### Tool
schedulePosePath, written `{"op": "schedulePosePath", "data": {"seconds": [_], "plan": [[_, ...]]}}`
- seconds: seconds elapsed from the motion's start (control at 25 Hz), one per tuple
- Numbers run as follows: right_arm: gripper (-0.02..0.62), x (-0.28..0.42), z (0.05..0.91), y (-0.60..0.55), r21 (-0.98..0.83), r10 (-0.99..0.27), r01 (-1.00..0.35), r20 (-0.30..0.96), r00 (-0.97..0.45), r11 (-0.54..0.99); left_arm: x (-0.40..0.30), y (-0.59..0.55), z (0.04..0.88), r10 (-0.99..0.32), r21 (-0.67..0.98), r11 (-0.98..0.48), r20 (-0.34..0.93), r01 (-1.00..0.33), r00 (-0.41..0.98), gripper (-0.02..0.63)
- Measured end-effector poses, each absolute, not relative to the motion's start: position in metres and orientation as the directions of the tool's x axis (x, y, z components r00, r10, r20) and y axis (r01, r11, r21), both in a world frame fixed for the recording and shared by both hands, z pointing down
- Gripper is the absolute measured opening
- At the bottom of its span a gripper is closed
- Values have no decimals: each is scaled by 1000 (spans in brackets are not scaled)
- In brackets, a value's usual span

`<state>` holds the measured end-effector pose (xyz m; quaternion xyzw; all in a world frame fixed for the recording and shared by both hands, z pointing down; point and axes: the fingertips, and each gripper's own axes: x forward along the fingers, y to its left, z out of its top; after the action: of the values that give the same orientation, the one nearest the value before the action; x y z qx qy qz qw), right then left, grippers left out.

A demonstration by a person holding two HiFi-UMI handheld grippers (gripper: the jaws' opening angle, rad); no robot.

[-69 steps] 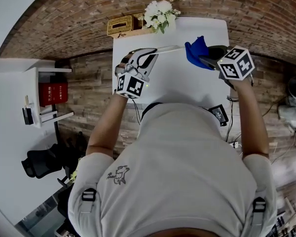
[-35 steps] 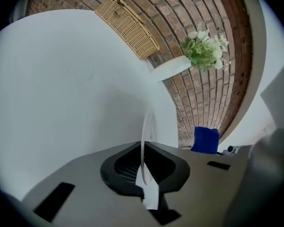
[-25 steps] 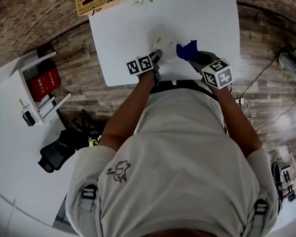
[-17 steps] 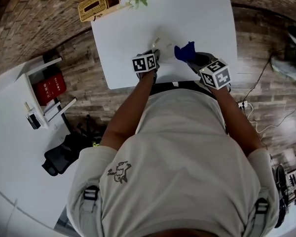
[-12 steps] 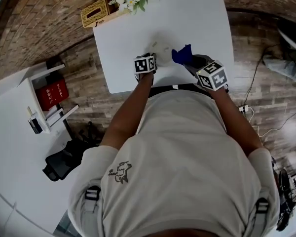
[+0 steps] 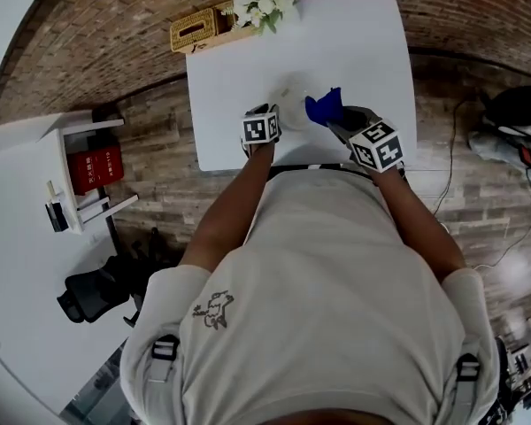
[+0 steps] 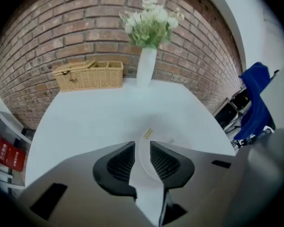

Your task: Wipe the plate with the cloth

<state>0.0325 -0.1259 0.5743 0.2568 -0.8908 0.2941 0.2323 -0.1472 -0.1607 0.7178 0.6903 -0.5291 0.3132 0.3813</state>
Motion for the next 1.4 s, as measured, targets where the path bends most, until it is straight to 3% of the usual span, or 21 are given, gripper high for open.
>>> {"op": "schedulePosePath", "data": {"seconds": [0.16, 0.28, 0.4, 0.6, 0.8, 1.4], "plan": [[130, 26, 548, -132, -340, -470, -643, 466, -749, 687, -155, -161, 661, -623, 250, -152, 727, -956, 290, 99], [130, 20, 523, -127, -292, -548, -672, 405, -732, 681, -150, -152, 621, -649, 302, -202, 671, -932, 358, 78], [130, 12, 500, -117, -250, -603, -697, 363, -711, 672, -139, -141, 584, -675, 316, -299, 597, -900, 434, 11], [130, -12, 470, -86, -202, -683, -741, 293, -669, 640, -127, -107, 497, -709, 354, -476, 388, -805, 589, 6], [130, -57, 454, -30, -191, -734, -771, 236, -637, 607, -151, -43, 431, -722, 279, -593, 232, -755, 652, 7], [130, -131, 440, 130, -130, -835, -858, 195, -514, 498, -207, 100, 427, -636, 263, -700, 194, -664, 747, 7]]}}
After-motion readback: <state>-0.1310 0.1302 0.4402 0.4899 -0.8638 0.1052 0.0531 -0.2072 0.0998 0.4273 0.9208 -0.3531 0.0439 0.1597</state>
